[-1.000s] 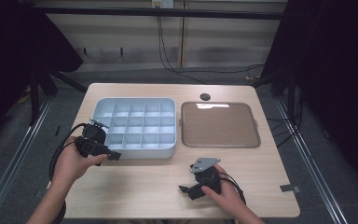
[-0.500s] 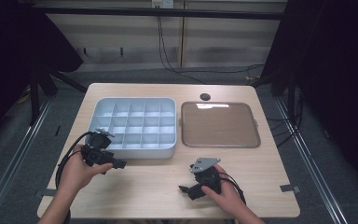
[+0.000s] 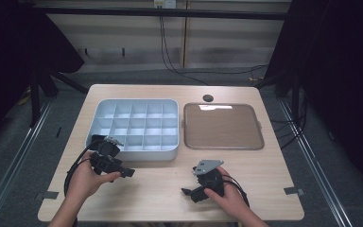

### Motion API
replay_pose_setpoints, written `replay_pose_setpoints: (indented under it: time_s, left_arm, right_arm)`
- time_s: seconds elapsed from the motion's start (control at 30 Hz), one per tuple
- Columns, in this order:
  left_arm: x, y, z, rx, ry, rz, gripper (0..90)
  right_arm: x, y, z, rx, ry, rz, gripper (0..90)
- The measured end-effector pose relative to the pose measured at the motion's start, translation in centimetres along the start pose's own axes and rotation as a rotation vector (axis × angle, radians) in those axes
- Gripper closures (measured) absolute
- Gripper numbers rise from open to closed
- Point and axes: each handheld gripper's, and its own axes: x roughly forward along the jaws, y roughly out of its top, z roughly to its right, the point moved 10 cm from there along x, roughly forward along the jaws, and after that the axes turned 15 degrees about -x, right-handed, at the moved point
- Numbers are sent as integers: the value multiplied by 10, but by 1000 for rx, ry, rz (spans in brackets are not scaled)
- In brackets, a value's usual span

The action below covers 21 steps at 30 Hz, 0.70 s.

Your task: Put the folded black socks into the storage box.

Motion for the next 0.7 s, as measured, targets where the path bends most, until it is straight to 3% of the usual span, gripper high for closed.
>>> replay_pose_setpoints:
  time_s: [0.7]
  left_arm:
    - [23,-14,6,57,-21,-4,315]
  right_arm:
    - [0,0,0,-1,1,1,126]
